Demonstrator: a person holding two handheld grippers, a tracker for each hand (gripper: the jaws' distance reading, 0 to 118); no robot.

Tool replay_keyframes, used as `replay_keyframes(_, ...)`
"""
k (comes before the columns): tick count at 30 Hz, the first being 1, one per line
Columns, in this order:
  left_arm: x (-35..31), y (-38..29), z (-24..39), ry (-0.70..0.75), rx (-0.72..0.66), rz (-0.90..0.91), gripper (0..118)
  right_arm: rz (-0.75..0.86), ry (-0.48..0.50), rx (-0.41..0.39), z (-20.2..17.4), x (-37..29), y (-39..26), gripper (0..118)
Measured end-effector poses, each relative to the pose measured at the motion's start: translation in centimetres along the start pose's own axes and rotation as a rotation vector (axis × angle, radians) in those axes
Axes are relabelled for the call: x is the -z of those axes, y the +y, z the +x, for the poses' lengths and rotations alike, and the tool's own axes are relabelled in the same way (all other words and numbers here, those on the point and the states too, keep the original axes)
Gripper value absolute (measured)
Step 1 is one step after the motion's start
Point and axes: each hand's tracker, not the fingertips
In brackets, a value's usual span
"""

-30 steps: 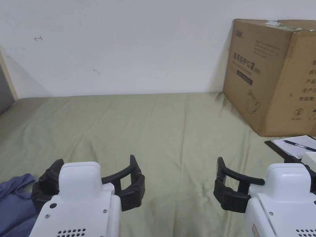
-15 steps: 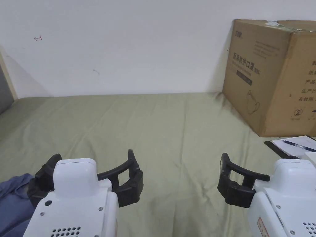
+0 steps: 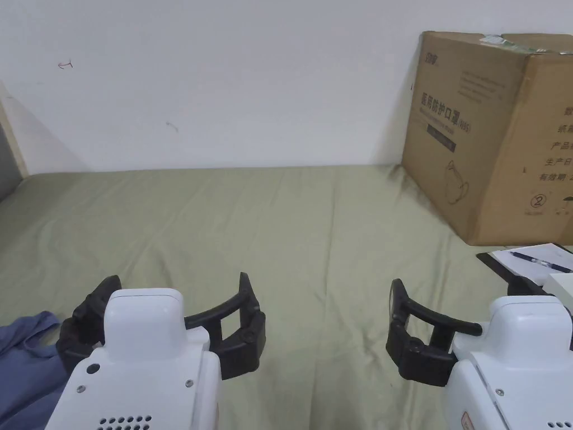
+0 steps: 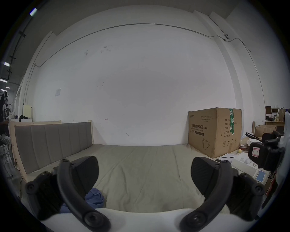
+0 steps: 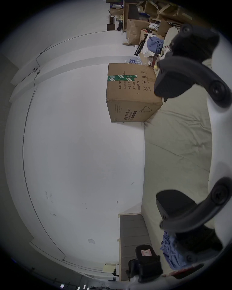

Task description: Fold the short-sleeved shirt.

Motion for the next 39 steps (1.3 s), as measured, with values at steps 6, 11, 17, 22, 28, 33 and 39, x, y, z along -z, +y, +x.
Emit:
replay_keyframes(6, 0.1, 0.3, 0.3, 0.072, 0.043, 0.015, 0, -0.005, -0.017, -0.037, 0.0, -0.5, 0.3, 0)
replay_keyframes(11, 0.5, 0.3, -0.2, 0.041, 0.027, -0.017, 0, -0.020, -0.018, -0.006, 0.3, -0.4, 0.4, 0)
replay_keyframes(17, -0.3, 0.7, -2.6, 0.048, -0.012, -0.034, 0, -0.036, -0.002, -0.021, -1.2, 0.2, 0.5, 0)
replay_keyframes(22, -3.6, 1.1, -9.8, 0.243, 0.087, -0.021, 0, -0.059, 0.178, 0.002, -8.6, 2.3, 0.3, 0)
replay_keyframes(28, -8.8, 1.4, -18.3, 0.479, 0.113, -0.024, 0, -0.090, 0.488, 0.044, -19.9, 2.2, 0.6, 0)
replay_keyframes(33, -10.6, 1.2, -21.8, 0.585, 0.026, -0.040, 0, -0.100, 0.554, 0.061, -22.8, 2.4, 1.1, 0)
replay_keyframes(39, -7.9, 2.1, -23.7, 0.539, -0.026, -0.056, 0, -0.107, 0.565, 0.038, -20.9, 3.7, 2.0, 0)
